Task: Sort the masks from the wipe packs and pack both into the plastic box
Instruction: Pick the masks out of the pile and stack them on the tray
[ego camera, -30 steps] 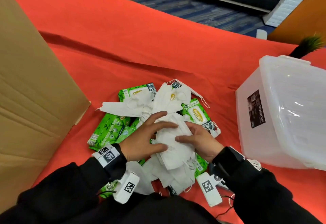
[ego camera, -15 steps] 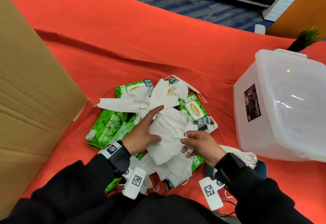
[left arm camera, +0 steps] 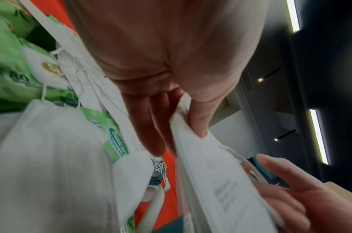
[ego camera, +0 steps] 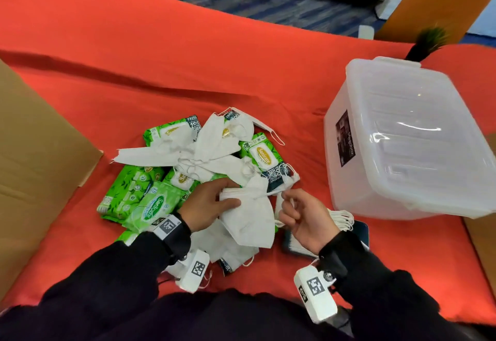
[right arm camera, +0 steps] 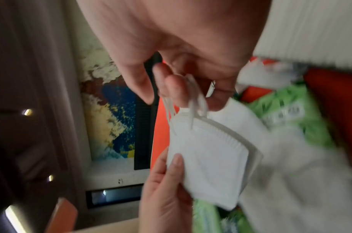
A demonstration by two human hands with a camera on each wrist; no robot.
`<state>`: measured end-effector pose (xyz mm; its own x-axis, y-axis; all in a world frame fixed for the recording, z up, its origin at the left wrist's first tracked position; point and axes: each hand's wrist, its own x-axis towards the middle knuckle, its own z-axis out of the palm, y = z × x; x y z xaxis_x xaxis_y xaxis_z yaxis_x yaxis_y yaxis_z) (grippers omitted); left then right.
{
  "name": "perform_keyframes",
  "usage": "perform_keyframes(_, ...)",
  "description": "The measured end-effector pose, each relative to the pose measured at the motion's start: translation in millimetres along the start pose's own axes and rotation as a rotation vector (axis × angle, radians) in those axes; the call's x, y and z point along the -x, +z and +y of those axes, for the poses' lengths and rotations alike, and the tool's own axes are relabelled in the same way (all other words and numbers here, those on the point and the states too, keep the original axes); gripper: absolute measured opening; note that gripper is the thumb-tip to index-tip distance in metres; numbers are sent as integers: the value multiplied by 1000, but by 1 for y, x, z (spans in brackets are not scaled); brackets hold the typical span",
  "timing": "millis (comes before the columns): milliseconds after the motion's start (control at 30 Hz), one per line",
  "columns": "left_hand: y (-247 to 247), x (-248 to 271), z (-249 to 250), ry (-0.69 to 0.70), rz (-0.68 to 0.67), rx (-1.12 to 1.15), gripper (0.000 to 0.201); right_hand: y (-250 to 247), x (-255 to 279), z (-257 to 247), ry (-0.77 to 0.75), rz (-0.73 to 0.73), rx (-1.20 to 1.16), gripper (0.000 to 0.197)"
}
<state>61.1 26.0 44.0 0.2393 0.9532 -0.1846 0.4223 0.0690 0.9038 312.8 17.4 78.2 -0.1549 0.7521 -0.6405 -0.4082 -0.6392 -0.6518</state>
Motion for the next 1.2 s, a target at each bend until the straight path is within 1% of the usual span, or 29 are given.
perform_keyframes(67, 14, 0, 6, 14, 39, 22, 30, -15, 1, -3, -74, 6, 351, 15)
perform_keyframes(100, 20, 0, 9, 28, 46, 17, 30, -25, 3, -5, -87, -5, 512, 15)
perform_keyframes(133, 25, -1, 11, 40, 37, 14, 26, -33, 4, -8, -81, -20, 618, 20)
perform_keyframes(167, 30, -1, 13, 49, 10, 11, 20, -42, 5, -10, -71, -36, 676, 20)
perform_keyframes(200, 36, -1, 15, 54, -25, 5, 16, -50, 7, -13, -71, -54, 700, 14)
perform_keyframes(267, 46, -2, 21, 69, -77, -27, 18, -61, 12, -15, -102, -71, 692, 6)
perform_keyframes(367, 60, -4, 30, 81, -134, -77, 18, -77, 16, -15, -149, -53, 667, 14)
perform_keyframes(433, 69, -4, 36, 86, -182, -135, 15, -91, 17, -17, -120, -43, 678, 17)
perform_keyframes(500, 75, -6, 38, 83, -227, -191, 12, -103, 19, -17, -69, -51, 674, 16)
perform_keyframes(600, 80, -6, 39, 92, -255, -276, 6, -127, 22, -24, -24, 9, 529, 10)
perform_keyframes(667, 78, -3, 37, 91, -253, -290, 8, -141, 25, -35, -27, 43, 424, 7)
perform_keyframes(767, 83, 0, 37, 24, -249, -176, 5, -154, 27, -42, -64, 63, 368, 17)
perform_keyframes(833, 93, -1, 38, -19, -225, -99, 18, -146, 24, -37, -85, 52, 402, 18)
perform_keyframes(867, 98, 0, 38, -27, -222, -101, 21, -141, 23, -33, -102, 47, 420, 17)
perform_keyframes(900, 101, 1, 37, -38, -225, -85, 21, -138, 22, -31, -124, 48, 419, 18)
perform_keyframes(1000, 92, 6, 27, -164, -227, 119, 12, -140, 18, -41, -150, 130, 308, 21)
perform_keyframes(1033, 87, 8, 25, -191, -223, 166, 13, -144, 17, -43, -143, 151, 278, 22)
perform_keyframes(1100, 85, 10, 23, -212, -209, 208, 16, -146, 16, -42, -112, 116, 316, 24)
perform_keyframes(1167, 92, 9, 23, -239, -191, 237, 18, -137, 14, -30, -93, 13, 419, 25)
perform_keyframes(1200, 97, 9, 22, -270, -160, 260, 17, -132, 12, -22, -111, -12, 473, 31)
